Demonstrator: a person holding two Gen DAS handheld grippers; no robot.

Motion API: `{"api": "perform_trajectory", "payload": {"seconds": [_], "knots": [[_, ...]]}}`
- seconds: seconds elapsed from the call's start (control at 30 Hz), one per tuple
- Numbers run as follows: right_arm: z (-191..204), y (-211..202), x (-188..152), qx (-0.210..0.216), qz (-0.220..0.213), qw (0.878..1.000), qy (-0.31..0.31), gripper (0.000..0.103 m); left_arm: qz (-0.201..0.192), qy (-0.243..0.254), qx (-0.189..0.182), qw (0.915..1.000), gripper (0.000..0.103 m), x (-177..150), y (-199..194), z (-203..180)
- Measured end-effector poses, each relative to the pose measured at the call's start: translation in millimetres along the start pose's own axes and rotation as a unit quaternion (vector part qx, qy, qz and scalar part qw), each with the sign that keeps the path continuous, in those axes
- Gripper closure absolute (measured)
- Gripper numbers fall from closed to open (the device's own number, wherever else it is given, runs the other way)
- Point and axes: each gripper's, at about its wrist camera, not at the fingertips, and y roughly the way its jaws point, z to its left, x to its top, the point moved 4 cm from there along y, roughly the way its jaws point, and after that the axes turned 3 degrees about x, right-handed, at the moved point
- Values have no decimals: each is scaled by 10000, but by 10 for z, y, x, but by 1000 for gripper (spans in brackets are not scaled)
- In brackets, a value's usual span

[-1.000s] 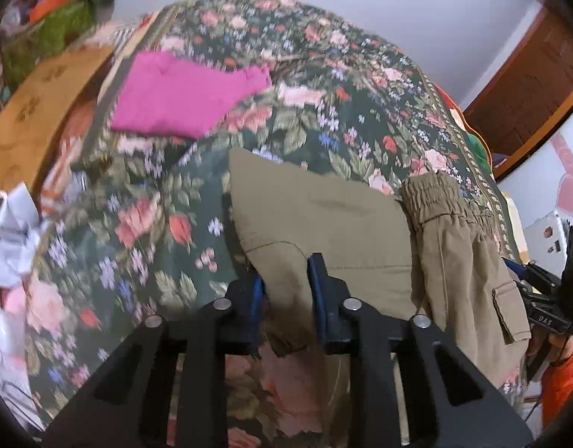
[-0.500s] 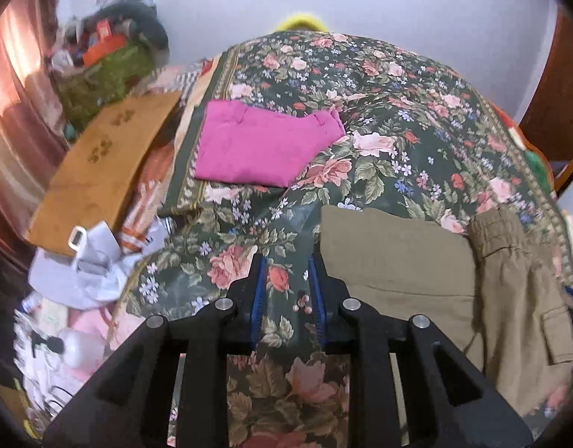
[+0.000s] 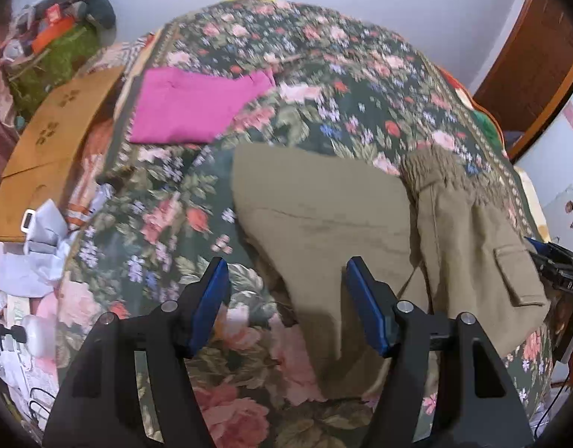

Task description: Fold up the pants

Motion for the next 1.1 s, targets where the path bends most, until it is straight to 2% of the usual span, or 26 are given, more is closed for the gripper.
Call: {"api": "perform_trajectory", "payload": {"seconds": [0.17, 0.27, 0.3, 0.4, 0.47, 0.53, 0.6, 0.7, 0.9, 1.1], "knots": [[-17, 168, 96, 205, 182, 9995, 138, 35, 187, 130, -26, 9997, 38, -14, 152, -101], [0, 272, 155, 312, 243, 9991, 163, 41, 218, 44, -223, 9995, 45, 24, 179, -114], [8, 292, 167, 386, 254, 9988, 169, 48, 232, 4, -293, 9993, 50, 34, 191, -118], [-16, 326, 186, 418, 262, 9985, 239, 61, 248, -100, -404, 9988, 59, 60, 213, -124], [-30, 339, 196, 534, 269, 9978, 293, 71, 229, -142, -434, 9987, 70, 77, 210, -142], [-11, 334, 202, 552, 251, 9978, 260, 80, 120, -162, -386, 9991, 91, 106, 161, -158], [55, 284, 208, 419, 144, 9990, 55, 85, -19, -111, -248, 9996, 94, 149, 101, -182], [154, 191, 258, 212, -81, 9993, -297, 88, -257, -82, -131, 9995, 99, 219, -22, -195], [266, -2, 481, 269, -414, 9977, -467, 89, -664, 113, 57, 9977, 100, 406, -287, -235], [661, -151, 856, 221, -894, 9906, -1007, 90, -1208, 256, 322, 9918, 100, 747, -627, -204]]}}
